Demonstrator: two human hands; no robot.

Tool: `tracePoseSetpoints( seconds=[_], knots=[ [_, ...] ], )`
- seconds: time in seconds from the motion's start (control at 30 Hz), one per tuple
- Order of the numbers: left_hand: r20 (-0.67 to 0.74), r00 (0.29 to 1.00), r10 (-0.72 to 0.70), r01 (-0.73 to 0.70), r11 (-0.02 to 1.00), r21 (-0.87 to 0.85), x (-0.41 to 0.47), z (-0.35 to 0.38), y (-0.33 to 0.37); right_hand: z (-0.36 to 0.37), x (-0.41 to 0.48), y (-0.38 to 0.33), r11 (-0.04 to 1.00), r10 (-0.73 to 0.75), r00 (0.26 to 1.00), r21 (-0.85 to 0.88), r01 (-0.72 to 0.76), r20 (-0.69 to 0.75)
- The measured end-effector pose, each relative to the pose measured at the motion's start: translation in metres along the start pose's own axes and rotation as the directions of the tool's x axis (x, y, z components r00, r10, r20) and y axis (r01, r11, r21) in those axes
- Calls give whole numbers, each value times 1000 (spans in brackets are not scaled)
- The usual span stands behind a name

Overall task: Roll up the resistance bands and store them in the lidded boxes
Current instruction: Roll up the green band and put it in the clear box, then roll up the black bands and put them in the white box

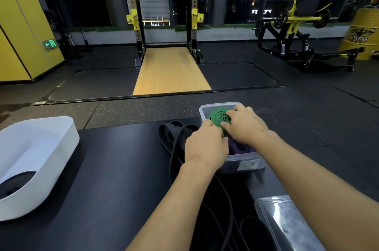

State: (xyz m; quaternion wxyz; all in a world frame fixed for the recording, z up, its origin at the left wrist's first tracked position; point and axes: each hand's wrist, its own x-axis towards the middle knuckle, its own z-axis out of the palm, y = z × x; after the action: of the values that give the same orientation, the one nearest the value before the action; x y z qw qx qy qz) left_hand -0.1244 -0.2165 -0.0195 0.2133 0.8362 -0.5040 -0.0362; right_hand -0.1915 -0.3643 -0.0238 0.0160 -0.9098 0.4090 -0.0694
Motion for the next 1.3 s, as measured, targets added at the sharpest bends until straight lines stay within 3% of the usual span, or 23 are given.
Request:
tracePoseSetpoints(
  seconds=[0.1, 0.37, 0.6, 0.8, 1.0, 1.13, 1.3],
  knots=[
    [5, 1000, 7, -7, 1000, -19, -2, 1, -1, 4, -3, 0, 992, -29, 997, -121, 21, -66],
    [-3, 1000, 13, -13, 999, -45, -6, 0, -1, 5, -3, 3, 964, -183, 983, 194, 183, -17],
    [-35, 999, 8, -12, 994, -106, -17, -5, -11, -4, -12, -11, 948, -183, 983, 265, 175, 6],
    [-116, 993, -35, 19, 990, -140, -45, -24, -45, -27, -38, -28, 939, -164, 984, 294, 177, -70],
    [-90, 990, -108, 94, 984, -154, -88, -33, -84, -39, -87, -63, 927, -266, 954, 236, 293, -140],
    [-28, 985, -172, 159, 953, -258, -123, -39, -109, -38, -132, -81, 935, -253, 966, 247, 256, -47],
    [87, 968, -236, 250, 866, -433, -170, -43, -136, -27, -174, -103, 975, -207, 947, 138, 177, 247]
  ],
)
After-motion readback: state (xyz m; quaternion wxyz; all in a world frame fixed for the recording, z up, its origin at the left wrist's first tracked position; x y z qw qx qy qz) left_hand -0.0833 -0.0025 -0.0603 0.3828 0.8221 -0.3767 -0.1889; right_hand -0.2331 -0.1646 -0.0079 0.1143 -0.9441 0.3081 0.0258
